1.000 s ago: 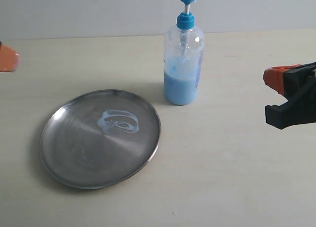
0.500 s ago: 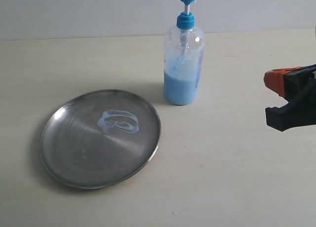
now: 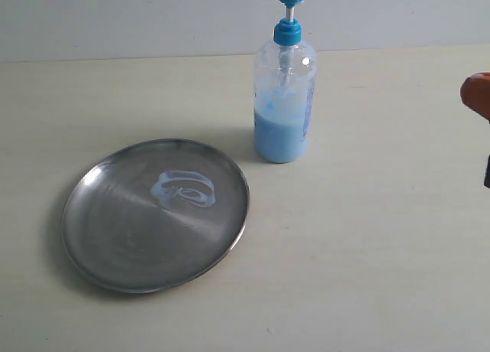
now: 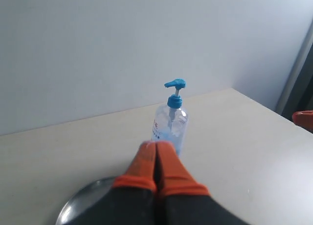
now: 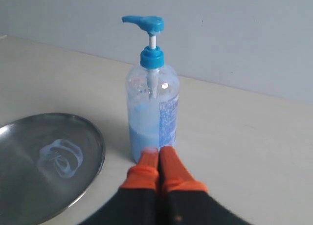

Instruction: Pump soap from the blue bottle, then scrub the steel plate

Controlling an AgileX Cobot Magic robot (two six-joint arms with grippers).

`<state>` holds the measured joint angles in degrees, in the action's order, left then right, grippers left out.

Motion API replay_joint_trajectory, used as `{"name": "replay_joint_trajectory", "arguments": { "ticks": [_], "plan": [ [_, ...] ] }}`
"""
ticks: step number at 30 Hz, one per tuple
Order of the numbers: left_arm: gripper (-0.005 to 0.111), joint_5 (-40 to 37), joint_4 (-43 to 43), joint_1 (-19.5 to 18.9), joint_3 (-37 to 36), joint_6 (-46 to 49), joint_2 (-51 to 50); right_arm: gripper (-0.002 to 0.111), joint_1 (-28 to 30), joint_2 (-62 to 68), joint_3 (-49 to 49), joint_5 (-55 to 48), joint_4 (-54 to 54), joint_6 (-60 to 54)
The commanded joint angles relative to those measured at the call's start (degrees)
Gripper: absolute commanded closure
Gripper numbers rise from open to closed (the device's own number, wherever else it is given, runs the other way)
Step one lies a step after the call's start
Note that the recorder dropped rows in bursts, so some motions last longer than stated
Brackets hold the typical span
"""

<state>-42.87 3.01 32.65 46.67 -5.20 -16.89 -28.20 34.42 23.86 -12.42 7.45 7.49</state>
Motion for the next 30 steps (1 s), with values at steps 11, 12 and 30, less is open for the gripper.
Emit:
{"name": "replay_joint_trajectory", "arguments": {
  "ticks": [11,12,30],
  "plan": [
    [0.107,0.69,0.11,-0.02,-0.2,0.48,0.44,0.108,-0.1,-6.44,-0.14,0.69,0.04,0.1],
    [0.107,0.69,0.11,-0.02,-0.2,0.48,0.44,0.108,-0.1,-6.49,-0.14,0.69,0.04,0.1],
    [0.107,0.69,0.11,-0.02,-0.2,0.48,0.44,0.108,-0.1,-6.48,-0.14,-1.27,0.04,0.1]
  ]
}}
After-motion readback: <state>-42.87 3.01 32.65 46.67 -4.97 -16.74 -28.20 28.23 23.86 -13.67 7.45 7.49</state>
